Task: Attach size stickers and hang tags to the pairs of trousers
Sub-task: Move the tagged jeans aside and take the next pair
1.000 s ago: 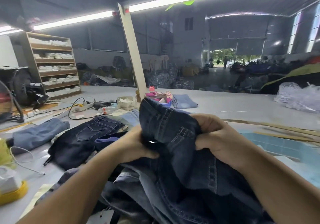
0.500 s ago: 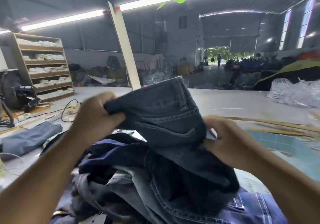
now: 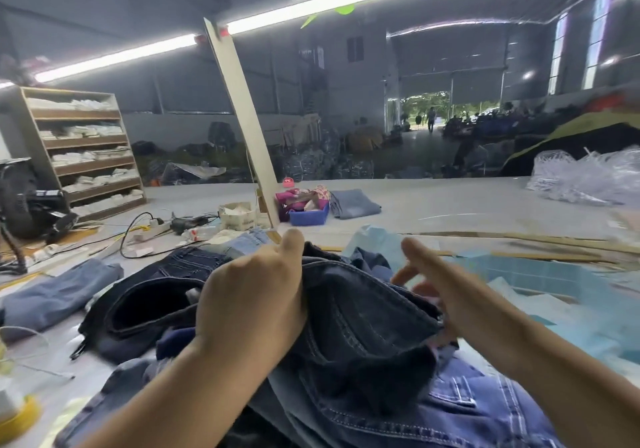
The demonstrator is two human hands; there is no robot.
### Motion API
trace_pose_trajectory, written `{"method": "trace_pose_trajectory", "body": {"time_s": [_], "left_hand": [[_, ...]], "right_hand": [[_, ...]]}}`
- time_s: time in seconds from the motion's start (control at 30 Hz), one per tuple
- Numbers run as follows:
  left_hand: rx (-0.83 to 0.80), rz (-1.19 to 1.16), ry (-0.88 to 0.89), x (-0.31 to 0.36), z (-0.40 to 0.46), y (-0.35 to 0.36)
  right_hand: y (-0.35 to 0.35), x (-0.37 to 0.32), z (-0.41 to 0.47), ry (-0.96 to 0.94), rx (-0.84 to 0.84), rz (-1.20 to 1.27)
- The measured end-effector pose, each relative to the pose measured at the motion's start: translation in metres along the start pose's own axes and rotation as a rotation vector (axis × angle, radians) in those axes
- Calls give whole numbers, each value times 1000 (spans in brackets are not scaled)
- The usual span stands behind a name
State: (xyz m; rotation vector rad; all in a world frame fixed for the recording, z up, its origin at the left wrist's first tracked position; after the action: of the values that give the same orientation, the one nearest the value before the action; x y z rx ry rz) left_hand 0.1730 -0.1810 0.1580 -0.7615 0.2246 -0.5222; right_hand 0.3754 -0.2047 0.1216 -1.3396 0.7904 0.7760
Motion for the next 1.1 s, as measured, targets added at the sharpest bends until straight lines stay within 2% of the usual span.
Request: {"method": "trace_pose_trajectory", "body": {"time_s": [0.07,0.13,0.2,0.27,0.4,0.43,0.5,0.57,0.7,0.77,0.83,0.87,0.93,1.0,1.1], "left_hand": [[19,-23,16,7,4,2],[57,-91,58,15,7,1],[84,-105,91,22,10,-1],[97,-86,105,25,11,-5],[111,-148,81,32,9,-8],[98,-170,96,37,5,-6],[54,-202,137,50,-7,3],[4,-191,155,60,-19,14],[-113,-79,198,69,-34,37],[-172,-36,227,74,-35,45],[-241,-53,228,78,-35,51],[-282,-81,226,81,-35,50],[-357,-147,208,82,-35,46],[-436,-197,191,77,-37,42],[-514,-496,100,53,-40,19]], "right_hand": [[11,-2,-15,7,-294,-50],[14,0,-14,-20,-393,-115],[14,-2,-9,-91,-413,-168],[9,-3,1,-180,-290,-231],[-17,-9,32,-265,258,-206],[-21,-13,39,-297,349,-180],[-24,-16,48,-332,428,-106],[-20,-7,51,-282,415,-124],[-12,21,40,-86,228,-648],[-7,22,27,-167,309,-766],[2,15,12,-399,404,-798],[7,14,8,-496,380,-826],[13,17,7,-561,279,-773],[13,22,10,-477,183,-619],[9,34,14,-354,163,-444]]}}
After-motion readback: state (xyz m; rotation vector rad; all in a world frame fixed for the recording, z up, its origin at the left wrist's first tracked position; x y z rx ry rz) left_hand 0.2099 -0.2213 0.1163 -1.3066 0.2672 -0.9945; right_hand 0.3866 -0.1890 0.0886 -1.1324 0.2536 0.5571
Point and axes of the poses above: each hand's wrist, its own z-axis towards the middle knuckle, its own y-axis out of the palm, x = y × z, the point moved 3 cm from there along z, towards the middle knuckle, and after that the axes turned 14 degrees about -z, right-handed, at the moved point
